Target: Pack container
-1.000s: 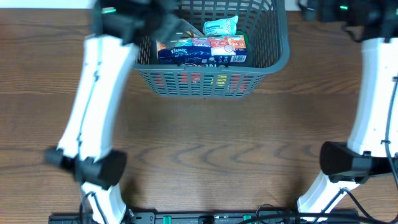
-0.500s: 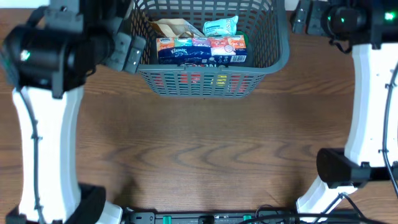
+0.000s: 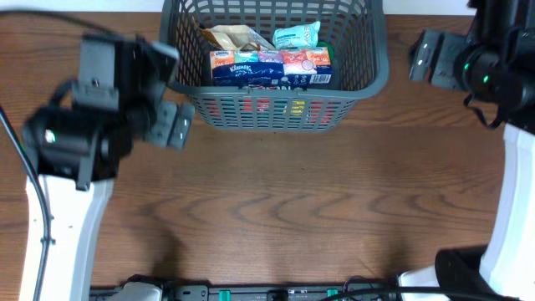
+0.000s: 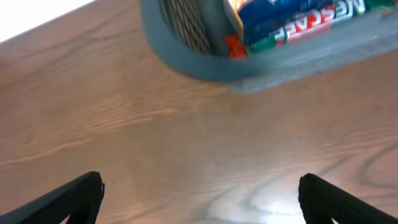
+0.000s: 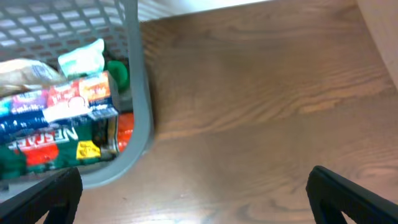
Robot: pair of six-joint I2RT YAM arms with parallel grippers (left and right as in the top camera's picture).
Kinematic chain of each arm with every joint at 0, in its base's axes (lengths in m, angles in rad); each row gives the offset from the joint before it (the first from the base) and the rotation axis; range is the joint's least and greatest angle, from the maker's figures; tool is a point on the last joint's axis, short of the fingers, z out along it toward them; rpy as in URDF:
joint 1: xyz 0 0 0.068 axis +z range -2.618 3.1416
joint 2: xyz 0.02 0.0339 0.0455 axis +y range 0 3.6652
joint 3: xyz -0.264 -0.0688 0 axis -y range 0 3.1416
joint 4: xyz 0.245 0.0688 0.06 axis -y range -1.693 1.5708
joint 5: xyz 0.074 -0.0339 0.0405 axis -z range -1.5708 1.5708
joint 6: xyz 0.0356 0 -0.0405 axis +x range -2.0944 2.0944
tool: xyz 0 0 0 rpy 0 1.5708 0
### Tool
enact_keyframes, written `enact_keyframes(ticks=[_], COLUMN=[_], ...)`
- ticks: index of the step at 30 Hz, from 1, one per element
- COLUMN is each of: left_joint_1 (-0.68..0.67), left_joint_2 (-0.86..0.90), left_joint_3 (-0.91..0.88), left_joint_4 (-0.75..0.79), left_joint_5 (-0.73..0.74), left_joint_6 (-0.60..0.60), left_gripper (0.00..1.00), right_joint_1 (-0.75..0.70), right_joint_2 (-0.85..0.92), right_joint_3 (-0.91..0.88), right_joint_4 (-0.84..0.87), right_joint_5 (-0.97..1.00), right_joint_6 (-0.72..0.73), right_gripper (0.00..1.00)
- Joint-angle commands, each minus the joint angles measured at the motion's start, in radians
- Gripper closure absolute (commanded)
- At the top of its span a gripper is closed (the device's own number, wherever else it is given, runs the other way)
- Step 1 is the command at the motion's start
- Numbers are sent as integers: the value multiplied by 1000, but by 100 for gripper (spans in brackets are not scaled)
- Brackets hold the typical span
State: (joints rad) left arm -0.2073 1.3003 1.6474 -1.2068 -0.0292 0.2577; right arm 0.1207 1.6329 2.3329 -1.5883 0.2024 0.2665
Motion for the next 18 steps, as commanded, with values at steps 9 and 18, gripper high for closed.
enact_keyframes(ticks=[9, 18], left_joint_1=[0, -1], left_joint_2=[-411, -620], left_joint_3=[-435, -560], left_joint_4=[118, 142], left_joint_5=[43, 15], left_joint_6=[-59, -92], left_gripper=[2, 2], right_joint_1=[187, 203], right_joint_2=[-438, -743], right_joint_3=[-786, -1250], right_joint_4=[399, 601], right_joint_5=[116, 115], right_joint_6=[77, 68], right_gripper=[1, 1])
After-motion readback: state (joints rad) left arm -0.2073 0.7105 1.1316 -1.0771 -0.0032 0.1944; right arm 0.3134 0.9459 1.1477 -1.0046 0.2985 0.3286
